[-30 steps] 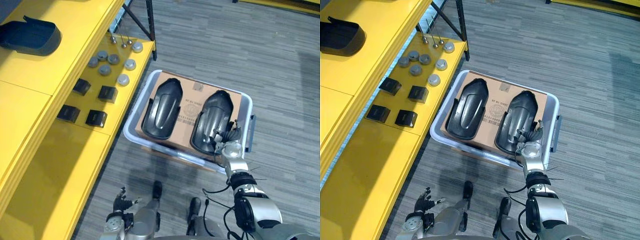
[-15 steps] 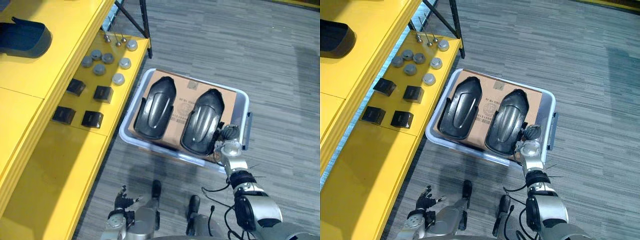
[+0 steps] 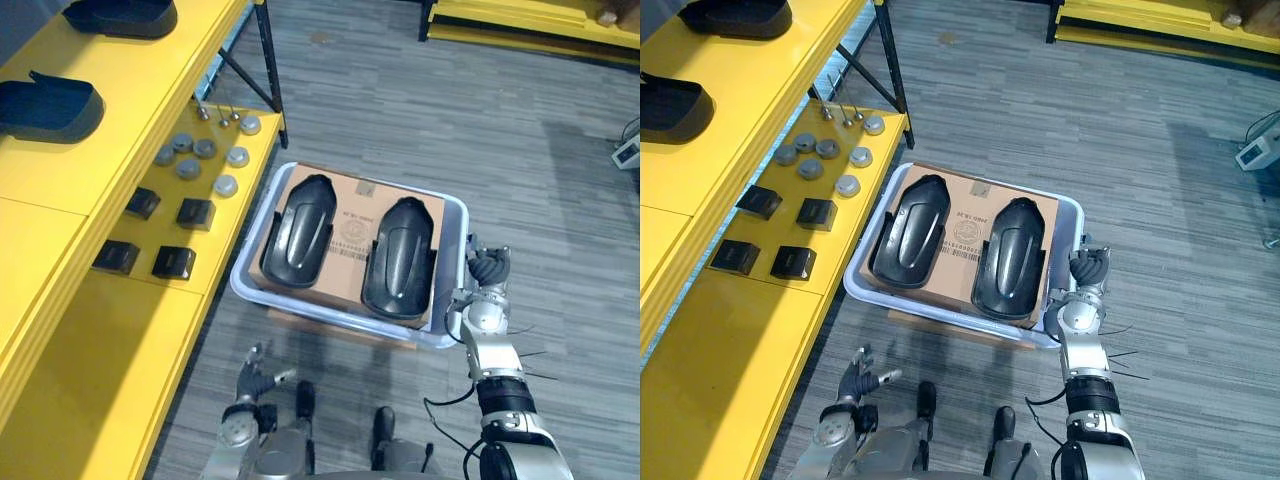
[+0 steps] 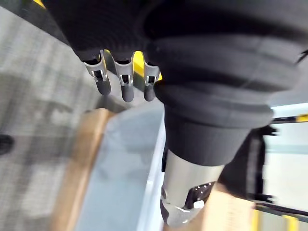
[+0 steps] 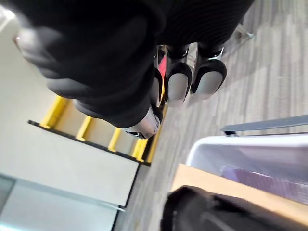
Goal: Walk over and take plastic housings, then place them on the shelf
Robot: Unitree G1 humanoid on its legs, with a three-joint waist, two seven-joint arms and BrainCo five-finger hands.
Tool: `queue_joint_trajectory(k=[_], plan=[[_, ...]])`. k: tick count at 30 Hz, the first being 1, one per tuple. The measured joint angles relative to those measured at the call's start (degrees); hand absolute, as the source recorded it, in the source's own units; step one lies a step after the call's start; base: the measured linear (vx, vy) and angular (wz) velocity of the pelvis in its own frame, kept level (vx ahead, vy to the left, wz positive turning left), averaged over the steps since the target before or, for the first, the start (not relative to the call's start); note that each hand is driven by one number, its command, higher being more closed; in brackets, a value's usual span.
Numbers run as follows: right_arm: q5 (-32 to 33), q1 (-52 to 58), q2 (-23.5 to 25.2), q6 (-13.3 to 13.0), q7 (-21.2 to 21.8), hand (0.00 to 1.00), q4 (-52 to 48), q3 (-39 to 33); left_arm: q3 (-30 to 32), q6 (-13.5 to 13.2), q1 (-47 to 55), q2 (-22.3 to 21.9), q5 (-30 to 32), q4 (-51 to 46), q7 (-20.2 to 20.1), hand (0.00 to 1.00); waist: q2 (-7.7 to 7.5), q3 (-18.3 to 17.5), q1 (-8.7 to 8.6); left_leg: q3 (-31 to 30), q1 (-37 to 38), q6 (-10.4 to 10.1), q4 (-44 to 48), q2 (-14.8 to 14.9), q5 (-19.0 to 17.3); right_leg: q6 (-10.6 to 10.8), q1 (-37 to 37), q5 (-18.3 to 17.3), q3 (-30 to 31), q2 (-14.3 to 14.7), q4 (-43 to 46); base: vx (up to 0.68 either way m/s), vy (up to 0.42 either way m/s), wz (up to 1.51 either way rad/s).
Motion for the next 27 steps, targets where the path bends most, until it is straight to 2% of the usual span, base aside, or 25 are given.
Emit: queue_joint_trajectory(k=[4,9,10,17,27], plan=[[-1.64,0.71,0.1,-0.77,0.23,1.0,-4.07,0.88,1.78,-2.03,-0.08,-0.8,-0.65,-10.18,1.75,0.0,0.06,-1.2,-0.87,-0.28,0.91,0.02,0.04,-0.06,0.03,-0.01,1.06,0.0,-0.25,-0.04,0.03,0.0,-0.003,0.03],[-2.56,1.21,0.06,-0.89,1.68,1.0,-4.08,2.31,2.05,-2.17,0.3,-0.72,-0.49,-10.5,3.6,0.0,0.03,-2.85,-0.89,-0.11,1.08,0.01,0.03,0.29,0.02,-0.25,1.06,0.16,0.06,0.12,0.12,-0.01,-0.001,-0.02],[-2.57,1.24,0.07,-0.89,1.76,0.0,-4.08,2.77,2.08,-2.15,0.47,-0.72,-0.48,-10.49,3.7,0.0,0.0,-2.88,-0.89,-0.1,1.09,0.0,0.03,0.39,0.02,-0.32,1.04,0.2,0.12,0.12,0.13,-0.04,0.0,-0.06],[-2.56,3.29,0.05,-0.59,3.06,0.0,-3.87,3.35,2.16,-1.94,2.82,-1.31,-0.49,-7.1,3.57,0.0,0.08,-4.55,-0.77,0.0,1.2,-0.02,0.01,0.89,0.02,-0.55,1.03,0.36,0.34,0.52,0.16,-0.02,-0.004,-0.01],[-3.37,3.25,0.02,0.97,3.81,0.0,3.19,4.29,2.3,1.01,4.6,-1.27,-0.53,9.79,0.92,0.0,-0.03,-4.72,-0.62,-0.51,1.5,-0.3,-0.32,0.65,-0.19,-0.51,1.73,0.33,-0.32,0.57,-0.35,-0.01,0.0,0.03]])
